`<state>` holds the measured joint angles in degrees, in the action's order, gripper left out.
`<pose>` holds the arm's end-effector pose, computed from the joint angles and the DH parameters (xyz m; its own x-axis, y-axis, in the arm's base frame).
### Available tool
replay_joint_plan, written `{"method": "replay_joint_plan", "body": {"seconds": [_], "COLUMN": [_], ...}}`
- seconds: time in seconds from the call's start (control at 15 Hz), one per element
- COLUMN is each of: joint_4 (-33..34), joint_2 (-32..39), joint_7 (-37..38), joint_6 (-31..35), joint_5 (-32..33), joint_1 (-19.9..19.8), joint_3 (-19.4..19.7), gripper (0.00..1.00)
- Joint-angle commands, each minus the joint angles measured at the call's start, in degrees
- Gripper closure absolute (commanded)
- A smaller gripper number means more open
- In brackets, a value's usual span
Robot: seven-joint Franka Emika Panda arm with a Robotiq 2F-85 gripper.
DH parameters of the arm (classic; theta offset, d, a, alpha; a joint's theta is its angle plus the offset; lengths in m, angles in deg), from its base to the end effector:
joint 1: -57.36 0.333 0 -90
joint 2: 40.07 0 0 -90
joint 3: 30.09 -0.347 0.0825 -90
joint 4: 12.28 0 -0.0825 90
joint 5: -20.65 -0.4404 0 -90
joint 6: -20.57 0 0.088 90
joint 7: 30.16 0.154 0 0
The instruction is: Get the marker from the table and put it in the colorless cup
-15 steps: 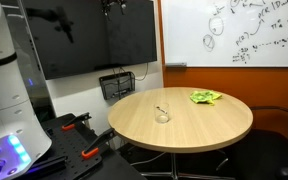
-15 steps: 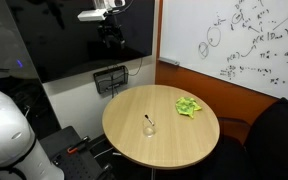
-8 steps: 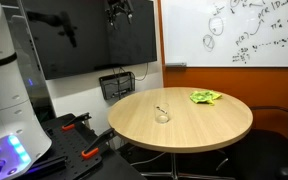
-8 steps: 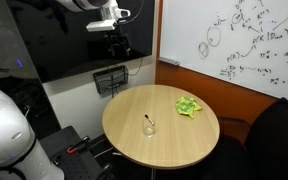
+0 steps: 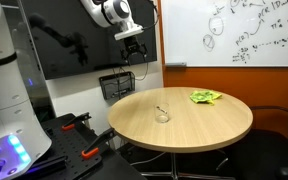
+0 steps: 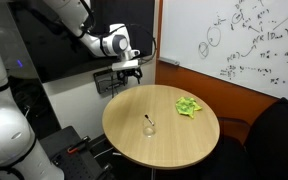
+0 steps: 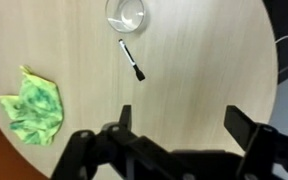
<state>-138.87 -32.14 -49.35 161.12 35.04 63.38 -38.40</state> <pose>0.5888 0.1431 0.2728 0.7164 0.6968 0.0359 0.6812 -0.7096 0.1799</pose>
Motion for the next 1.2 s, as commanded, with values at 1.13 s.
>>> {"method": "replay_joint_plan", "body": {"seconds": [1.13], "joint_4": [15.7], "joint_2": [28.0], "joint_7": [-42.8], "joint_6": [0.7], "joint_5": [-7.5], "joint_1": [-10.7], "joint_3": [-5.7], "gripper": [0.0]}}
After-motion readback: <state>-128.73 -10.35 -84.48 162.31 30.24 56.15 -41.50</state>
